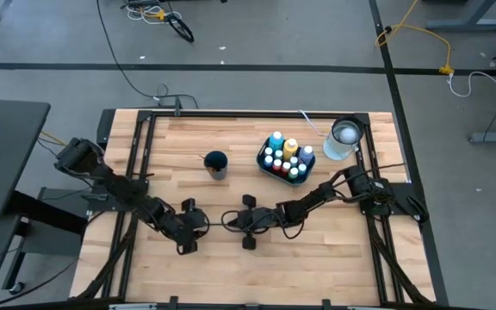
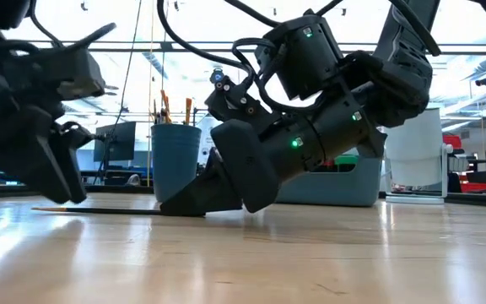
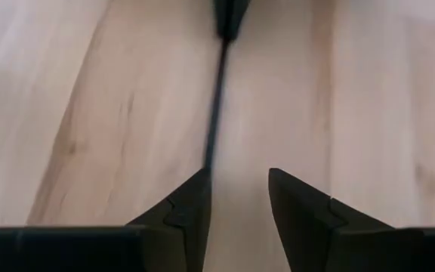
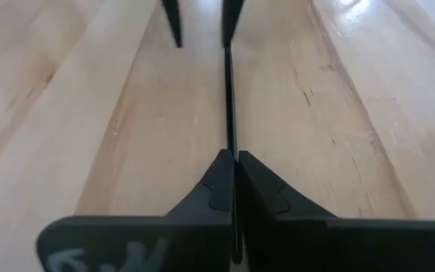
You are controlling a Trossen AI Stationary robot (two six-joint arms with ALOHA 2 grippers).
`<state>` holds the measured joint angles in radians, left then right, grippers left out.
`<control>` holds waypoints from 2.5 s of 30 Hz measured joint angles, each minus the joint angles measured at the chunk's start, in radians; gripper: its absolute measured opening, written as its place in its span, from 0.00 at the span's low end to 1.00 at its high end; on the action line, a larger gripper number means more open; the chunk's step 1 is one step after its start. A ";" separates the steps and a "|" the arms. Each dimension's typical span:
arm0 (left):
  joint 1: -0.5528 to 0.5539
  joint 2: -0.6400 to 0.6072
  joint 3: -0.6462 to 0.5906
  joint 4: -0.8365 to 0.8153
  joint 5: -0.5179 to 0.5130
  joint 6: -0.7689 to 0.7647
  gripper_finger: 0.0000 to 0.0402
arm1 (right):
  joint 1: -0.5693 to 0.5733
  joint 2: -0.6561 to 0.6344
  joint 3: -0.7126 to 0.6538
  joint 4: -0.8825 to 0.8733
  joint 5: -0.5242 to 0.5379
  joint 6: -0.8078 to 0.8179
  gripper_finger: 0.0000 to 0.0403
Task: Pick & Place Paint Supplies
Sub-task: Put the gold paintbrush into the blue cup
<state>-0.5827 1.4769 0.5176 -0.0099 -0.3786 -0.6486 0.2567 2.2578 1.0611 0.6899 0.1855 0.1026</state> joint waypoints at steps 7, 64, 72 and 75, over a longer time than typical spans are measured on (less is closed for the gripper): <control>0.000 0.000 0.001 -0.096 0.003 -0.089 0.32 | 0.001 -0.008 0.000 -0.037 -0.009 0.000 0.01; -0.034 0.000 -0.003 -0.103 0.016 -0.046 0.01 | 0.007 -0.123 -0.003 -0.124 0.028 -0.099 0.06; -0.034 -0.002 -0.003 -0.093 0.005 -0.031 0.01 | 0.007 -0.200 -0.001 -0.112 -0.005 -0.113 0.21; -0.034 -0.002 -0.003 -0.091 0.001 -0.017 0.01 | 0.009 -0.243 -0.001 -0.125 -0.027 -0.112 0.29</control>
<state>-0.6163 1.4754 0.5144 -0.1007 -0.3772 -0.6658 0.2654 2.0150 1.0603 0.5649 0.1588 -0.0094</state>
